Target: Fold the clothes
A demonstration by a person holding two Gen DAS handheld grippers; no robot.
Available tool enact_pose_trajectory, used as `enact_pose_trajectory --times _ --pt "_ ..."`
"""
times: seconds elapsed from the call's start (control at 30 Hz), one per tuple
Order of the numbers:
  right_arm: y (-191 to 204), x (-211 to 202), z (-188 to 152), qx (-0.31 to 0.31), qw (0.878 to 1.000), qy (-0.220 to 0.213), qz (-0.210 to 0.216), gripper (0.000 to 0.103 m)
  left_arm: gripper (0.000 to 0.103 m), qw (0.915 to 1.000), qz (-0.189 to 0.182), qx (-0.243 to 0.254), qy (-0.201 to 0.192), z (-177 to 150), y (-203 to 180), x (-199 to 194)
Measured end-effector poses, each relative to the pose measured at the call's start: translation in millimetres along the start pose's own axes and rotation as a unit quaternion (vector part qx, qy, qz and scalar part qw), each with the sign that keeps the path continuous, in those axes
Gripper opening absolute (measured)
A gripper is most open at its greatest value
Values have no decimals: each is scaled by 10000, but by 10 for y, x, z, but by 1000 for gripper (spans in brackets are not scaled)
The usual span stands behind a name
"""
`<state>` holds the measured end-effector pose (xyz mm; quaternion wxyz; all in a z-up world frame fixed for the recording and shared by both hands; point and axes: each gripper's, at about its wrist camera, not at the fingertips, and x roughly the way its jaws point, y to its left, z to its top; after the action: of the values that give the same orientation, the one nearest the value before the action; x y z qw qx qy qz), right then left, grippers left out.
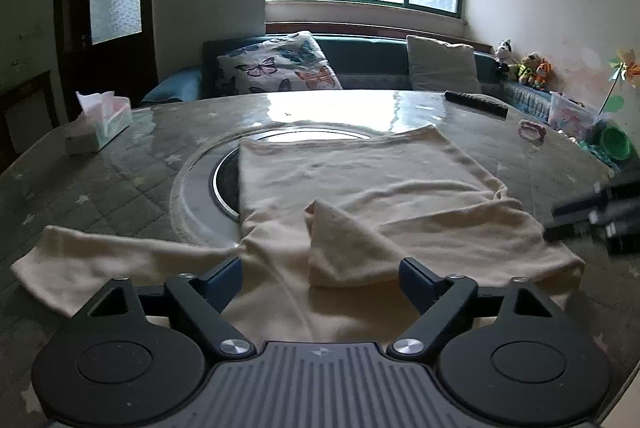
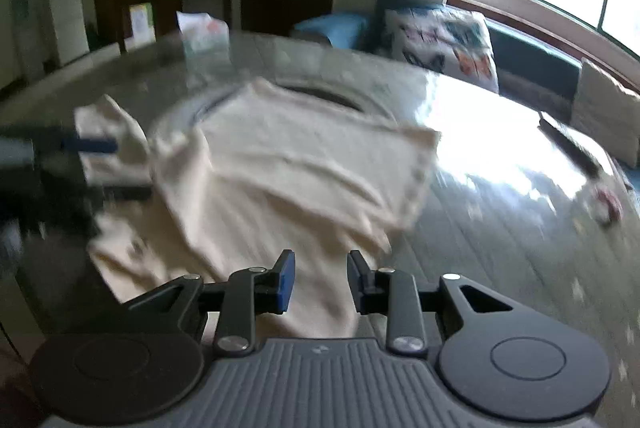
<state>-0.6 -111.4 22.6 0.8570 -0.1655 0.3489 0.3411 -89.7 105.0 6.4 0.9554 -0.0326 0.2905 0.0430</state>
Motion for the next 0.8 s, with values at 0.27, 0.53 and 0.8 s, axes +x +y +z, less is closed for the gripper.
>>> enact_pose_trajectory --times 0.27,0.53,0.8 --pt "-74 -105 -216 89 9998 -73 178 37 58 9988 -265 -257 322 54 66 236" --pt "6 -73 -255 -185 9995 -66 233 39 5 9950 -619 -709 330 99 192 48" --pt "7 -80 -285 -298 9994 -29 170 38 8 9957 -317 -792 358 82 346 -152"
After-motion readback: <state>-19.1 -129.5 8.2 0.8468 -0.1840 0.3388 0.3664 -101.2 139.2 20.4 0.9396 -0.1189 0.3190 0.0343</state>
